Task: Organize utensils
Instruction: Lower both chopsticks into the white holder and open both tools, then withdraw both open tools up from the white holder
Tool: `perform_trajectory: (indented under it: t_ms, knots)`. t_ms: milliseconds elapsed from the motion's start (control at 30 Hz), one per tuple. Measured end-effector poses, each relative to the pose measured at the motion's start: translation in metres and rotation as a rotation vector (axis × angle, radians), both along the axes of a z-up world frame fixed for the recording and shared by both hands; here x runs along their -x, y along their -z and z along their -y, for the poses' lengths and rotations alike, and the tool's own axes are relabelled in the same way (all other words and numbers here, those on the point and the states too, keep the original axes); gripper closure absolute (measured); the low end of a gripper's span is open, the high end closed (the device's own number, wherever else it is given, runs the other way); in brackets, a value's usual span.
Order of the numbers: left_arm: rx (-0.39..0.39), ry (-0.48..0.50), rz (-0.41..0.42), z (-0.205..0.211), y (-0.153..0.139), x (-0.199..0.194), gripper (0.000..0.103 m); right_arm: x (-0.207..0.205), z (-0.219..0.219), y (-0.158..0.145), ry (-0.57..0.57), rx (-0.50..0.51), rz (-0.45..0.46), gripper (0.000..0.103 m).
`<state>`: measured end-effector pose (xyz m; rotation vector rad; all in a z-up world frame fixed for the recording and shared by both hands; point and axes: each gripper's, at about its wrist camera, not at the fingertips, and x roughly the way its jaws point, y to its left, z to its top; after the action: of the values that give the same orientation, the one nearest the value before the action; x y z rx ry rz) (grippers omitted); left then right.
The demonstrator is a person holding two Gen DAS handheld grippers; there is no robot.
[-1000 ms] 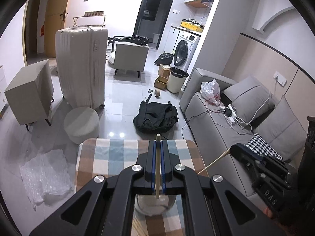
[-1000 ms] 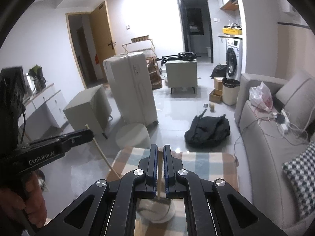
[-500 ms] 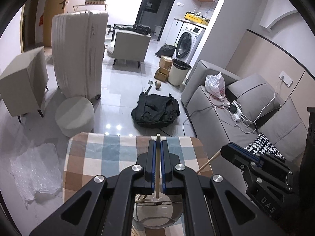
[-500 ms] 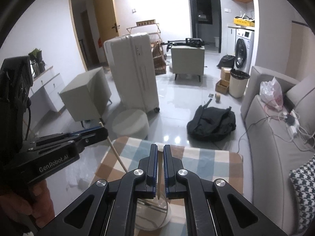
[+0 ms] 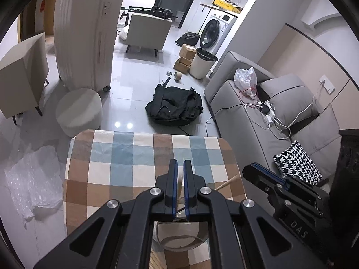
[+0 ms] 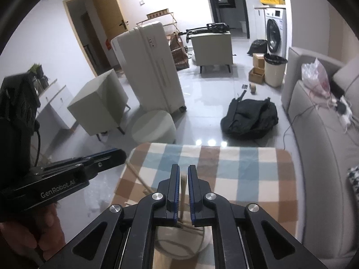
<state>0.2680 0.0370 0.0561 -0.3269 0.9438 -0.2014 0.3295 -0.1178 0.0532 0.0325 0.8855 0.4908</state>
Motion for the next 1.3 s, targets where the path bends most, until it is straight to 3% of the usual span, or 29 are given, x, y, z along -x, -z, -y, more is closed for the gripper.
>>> perform_trajectory:
  t_ms: [100, 200, 367, 533, 600, 833, 1000, 1300]
  knots:
    - [-0.034, -0.009, 0.016, -0.001, -0.003, 0.006, 0.078, 0.006, 0.005, -0.003, 0.010, -0.029, 0.001, 0.095]
    - [-0.048, -0.024, 0.025, -0.004, -0.009, 0.014, 0.072, 0.013, 0.010, -0.006, 0.013, -0.061, 0.005, 0.086]
    - [-0.079, -0.062, 0.044, -0.009, -0.017, 0.032, 0.057, 0.032, 0.024, -0.014, 0.055, -0.072, 0.022, 0.083]
    - [-0.130, -0.077, 0.076, -0.009, -0.025, 0.051, 0.055, 0.058, 0.037, -0.022, 0.089, -0.088, 0.041, 0.076]
    - [-0.143, -0.089, 0.083, -0.009, -0.028, 0.059, 0.047, 0.067, 0.040, -0.025, 0.095, -0.091, 0.053, 0.072]
    - [-0.184, -0.113, 0.119, -0.005, -0.033, 0.083, 0.041, 0.105, 0.048, -0.035, 0.106, -0.117, 0.107, 0.061]
    - [-0.216, -0.134, 0.155, -0.001, -0.035, 0.101, 0.030, 0.134, 0.050, -0.038, 0.100, -0.116, 0.164, 0.049]
    - [-0.234, -0.163, 0.205, 0.000, -0.026, 0.134, 0.022, 0.182, 0.050, -0.032, 0.086, -0.119, 0.233, 0.032]
